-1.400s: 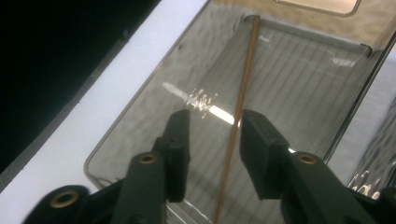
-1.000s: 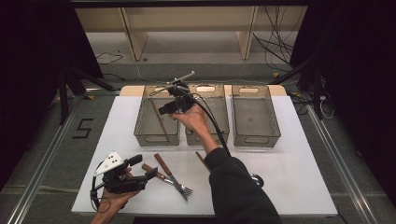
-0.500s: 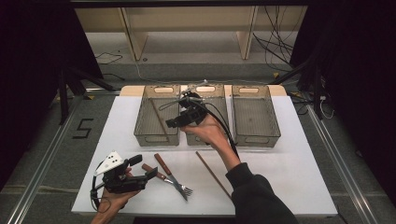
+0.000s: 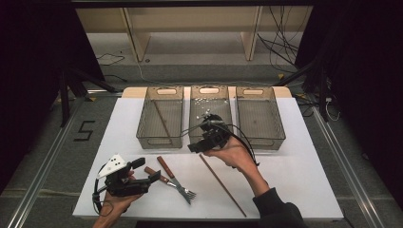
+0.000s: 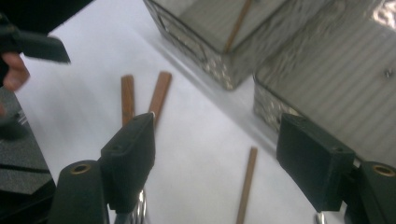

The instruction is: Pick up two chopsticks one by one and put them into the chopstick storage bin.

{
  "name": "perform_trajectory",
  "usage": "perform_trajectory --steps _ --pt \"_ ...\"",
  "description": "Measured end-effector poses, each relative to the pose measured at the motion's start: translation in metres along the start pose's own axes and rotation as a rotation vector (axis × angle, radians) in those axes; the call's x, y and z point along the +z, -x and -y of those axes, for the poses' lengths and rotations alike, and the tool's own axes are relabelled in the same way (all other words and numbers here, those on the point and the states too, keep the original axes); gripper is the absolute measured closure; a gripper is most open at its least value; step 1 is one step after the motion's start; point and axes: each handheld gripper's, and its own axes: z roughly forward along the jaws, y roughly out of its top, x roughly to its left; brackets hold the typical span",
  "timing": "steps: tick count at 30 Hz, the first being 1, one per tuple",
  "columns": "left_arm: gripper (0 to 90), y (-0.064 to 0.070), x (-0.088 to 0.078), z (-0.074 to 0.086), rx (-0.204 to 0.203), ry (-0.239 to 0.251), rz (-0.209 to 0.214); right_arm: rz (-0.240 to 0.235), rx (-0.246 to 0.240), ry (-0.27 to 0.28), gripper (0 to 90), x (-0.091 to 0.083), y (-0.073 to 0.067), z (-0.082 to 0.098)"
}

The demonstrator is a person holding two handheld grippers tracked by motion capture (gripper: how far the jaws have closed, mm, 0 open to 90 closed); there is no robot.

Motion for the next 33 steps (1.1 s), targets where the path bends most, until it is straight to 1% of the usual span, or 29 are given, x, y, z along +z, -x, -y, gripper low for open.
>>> perform_trajectory --steps 3,5,8,9,10,11,12,13,14,15,16,19,20,21,22,23,25,27,28,29,30,31,32,33 --pt "14.9 0.0 0.0 0.0 0.0 -0.001 0.001 0.025 -0.004 -0.021 29.0 -0.002 0.0 0.017" --pt "14.9 0.0 0.0 0.0 -0.001 0.0 0.0 0.022 -0.004 -0.04 29.0 -0.003 0.0 0.025" --pt "14.9 0.0 0.0 0.0 -0.001 -0.001 0.0 0.04 -0.008 -0.067 29.5 -0.003 -0.001 0.037" --pt "14.9 0.0 0.0 0.0 0.002 -0.001 -0.001 0.038 -0.007 -0.073 30.0 -0.003 0.0 0.041" --pt "14.9 0.0 0.0 0.0 0.002 -0.001 -0.001 0.038 -0.007 -0.073 30.0 -0.003 0.0 0.041" --pt "14.9 0.0 0.0 0.0 0.002 -0.001 -0.001 0.023 0.003 -0.086 30.8 -0.003 0.0 0.05" --pt "14.9 0.0 0.0 0.0 0.002 -0.001 -0.001 0.027 0.006 -0.094 31.2 -0.003 0.0 0.054" --pt "14.9 0.0 0.0 0.0 0.002 -0.002 -0.001 0.027 0.006 -0.094 31.2 -0.003 0.0 0.054" --pt "14.9 0.0 0.0 0.0 0.002 -0.003 -0.001 0.038 0.009 -0.109 32.5 -0.002 0.0 0.062" --pt "14.9 0.0 0.001 0.0 0.002 -0.002 0.0 0.038 0.009 -0.109 32.5 -0.002 0.0 0.062" --pt "14.9 0.0 0.001 0.0 0.004 -0.004 0.001 0.045 0.007 -0.139 33.0 -0.001 -0.001 0.067" --pt "14.9 0.001 0.001 0.0 0.006 -0.001 0.001 0.054 0.01 -0.147 33.8 -0.001 -0.002 0.071" --pt "14.9 0.001 0.0 0.0 0.007 -0.002 0.001 0.057 0.009 -0.165 33.8 0.0 -0.003 0.074" --pt "14.9 0.0 0.0 0.0 0.007 -0.003 0.001 0.057 0.009 -0.165 33.8 0.0 -0.003 0.074" --pt "14.9 0.0 0.0 0.0 0.006 -0.003 0.001 0.063 0.007 -0.173 34.2 0.001 -0.004 0.075" --pt "14.9 0.0 0.0 0.0 0.005 -0.002 0.001 0.076 0.004 -0.192 35.3 0.001 -0.004 0.078" --pt "14.9 0.0 0.0 0.0 0.004 -0.001 0.002 0.085 0.001 -0.201 35.8 0.002 -0.004 0.08" --pt "14.9 0.0 0.0 0.0 0.006 -0.002 0.003 0.095 0.004 -0.23 41.1 0.004 -0.003 0.086" --pt "14.9 0.0 0.0 0.0 0.007 -0.002 0.002 0.095 0.004 -0.23 41.1 0.004 -0.003 0.086" --pt "14.9 0.001 0.0 0.0 0.007 -0.002 0.003 0.104 0.001 -0.257 44.2 0.006 -0.003 0.09" --pt "14.9 0.001 0.0 0.0 0.008 -0.002 0.003 0.108 -0.006 -0.268 46.3 0.007 -0.003 0.092" --pt "14.9 0.001 0.0 0.0 0.009 -0.003 0.003 0.108 -0.006 -0.268 46.3 0.007 -0.003 0.092" --pt "14.9 0.001 0.0 0.0 0.009 -0.003 0.002 0.117 -0.003 -0.284 48.6 0.008 -0.004 0.094" --pt "14.9 0.001 0.0 0.0 0.011 -0.005 0.003 0.12 -0.006 -0.311 52.0 0.01 -0.005 0.097"
